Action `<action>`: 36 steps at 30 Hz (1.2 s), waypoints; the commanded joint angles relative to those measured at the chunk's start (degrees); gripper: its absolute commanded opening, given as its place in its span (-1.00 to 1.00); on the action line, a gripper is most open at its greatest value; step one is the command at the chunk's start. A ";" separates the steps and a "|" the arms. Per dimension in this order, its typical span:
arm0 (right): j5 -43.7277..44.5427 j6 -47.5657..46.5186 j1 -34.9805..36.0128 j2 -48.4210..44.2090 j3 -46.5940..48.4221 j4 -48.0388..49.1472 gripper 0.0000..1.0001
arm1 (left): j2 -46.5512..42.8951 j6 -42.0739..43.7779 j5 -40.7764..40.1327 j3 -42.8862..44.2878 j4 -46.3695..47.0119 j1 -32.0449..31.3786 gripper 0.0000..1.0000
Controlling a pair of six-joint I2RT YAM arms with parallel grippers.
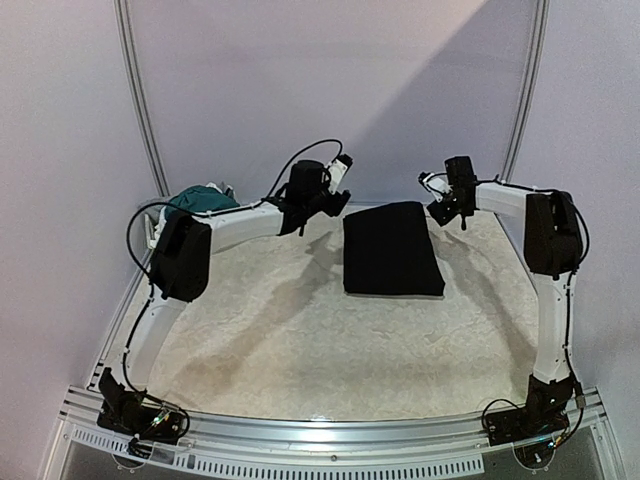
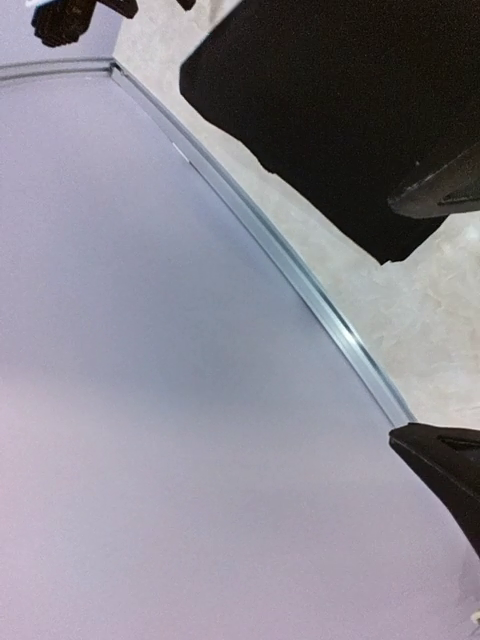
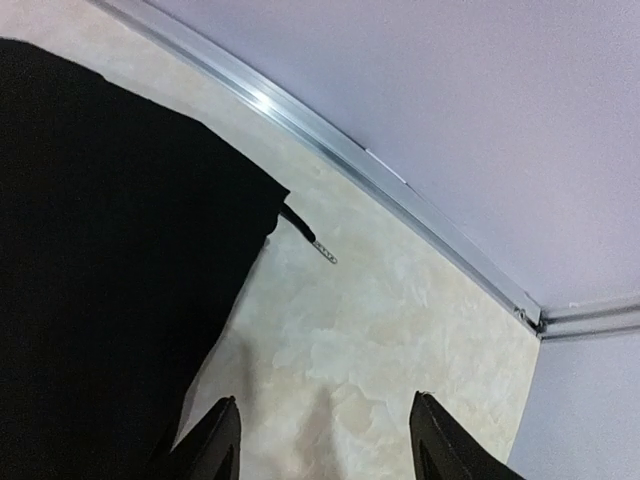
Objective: Fold and stack the mixed laundry pile
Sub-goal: Fold the 2/3-rectangle-folded trousers at the center of the board, then pick up the 1/3-rectangle-folded trousers from the center of the board.
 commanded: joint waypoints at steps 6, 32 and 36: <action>-29.48 11.71 -1.16 -18.44 -12.96 -16.42 0.39 | -22.32 -14.34 6.42 -22.77 -7.61 -6.90 0.54; -21.90 -28.54 5.85 -25.19 -31.05 -22.86 0.32 | -7.59 27.81 22.70 -11.68 -37.58 -10.95 0.34; -19.24 -29.39 6.92 -22.58 -33.02 -20.15 0.32 | -5.83 30.40 19.21 -12.06 -38.18 -11.21 0.33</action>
